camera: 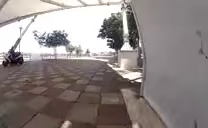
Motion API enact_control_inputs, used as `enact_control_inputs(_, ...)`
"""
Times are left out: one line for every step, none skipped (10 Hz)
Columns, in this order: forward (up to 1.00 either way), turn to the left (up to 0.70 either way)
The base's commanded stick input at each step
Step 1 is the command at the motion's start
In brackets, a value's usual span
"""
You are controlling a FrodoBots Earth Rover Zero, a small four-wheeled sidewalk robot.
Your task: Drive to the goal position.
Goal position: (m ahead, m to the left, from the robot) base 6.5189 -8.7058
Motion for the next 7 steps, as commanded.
enact_control_inputs(0.00, 0.00)
enact_control_inputs(0.00, 0.00)
enact_control_inputs(0.00, 0.00)
enact_control_inputs(0.00, 0.00)
enact_control_inputs(0.00, -0.48)
enact_control_inputs(0.00, -0.70)
enact_control_inputs(0.00, -0.70)
